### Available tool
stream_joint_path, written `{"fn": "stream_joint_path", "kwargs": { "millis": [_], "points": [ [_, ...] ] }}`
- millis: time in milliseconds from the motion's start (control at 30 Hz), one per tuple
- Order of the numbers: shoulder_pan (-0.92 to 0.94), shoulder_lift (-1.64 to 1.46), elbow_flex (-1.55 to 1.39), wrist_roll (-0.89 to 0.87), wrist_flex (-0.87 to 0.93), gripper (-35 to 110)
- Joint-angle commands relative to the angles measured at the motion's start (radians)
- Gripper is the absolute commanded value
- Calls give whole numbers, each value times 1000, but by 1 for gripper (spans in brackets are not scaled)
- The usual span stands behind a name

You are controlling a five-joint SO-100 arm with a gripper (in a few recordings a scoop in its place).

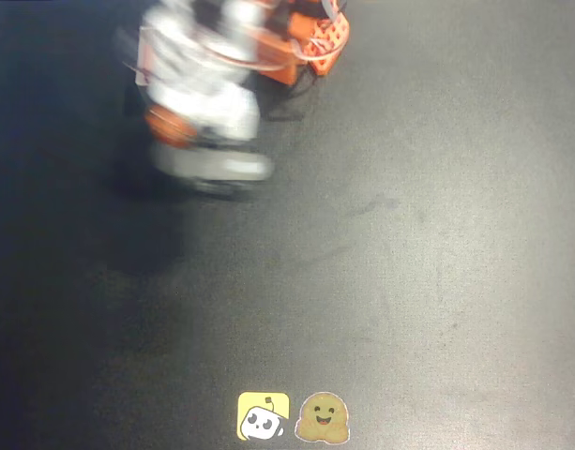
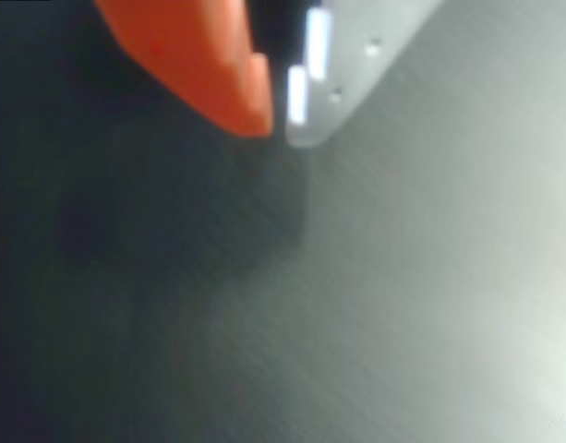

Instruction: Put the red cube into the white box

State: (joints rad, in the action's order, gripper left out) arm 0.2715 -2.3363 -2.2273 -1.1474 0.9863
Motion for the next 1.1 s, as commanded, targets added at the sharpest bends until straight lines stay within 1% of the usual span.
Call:
{"fn": "stream_joint_path", "kwargs": {
  "millis": [0, 100, 333, 467, 567, 667, 800, 1067],
  "points": [
    [-121, -163, -176, -58, -130, 0],
    [-167, -393, -383, -67, -181, 0],
    [-175, -857, -609, -58, 29, 0],
    [-181, -859, -627, -55, 55, 0],
    [-186, -859, -712, -104, 54, 0],
    [-183, -861, -727, -127, 126, 0],
    [-164, -861, -727, -149, 321, 0],
    [-161, -859, -727, -135, 325, 0]
  ]
}}
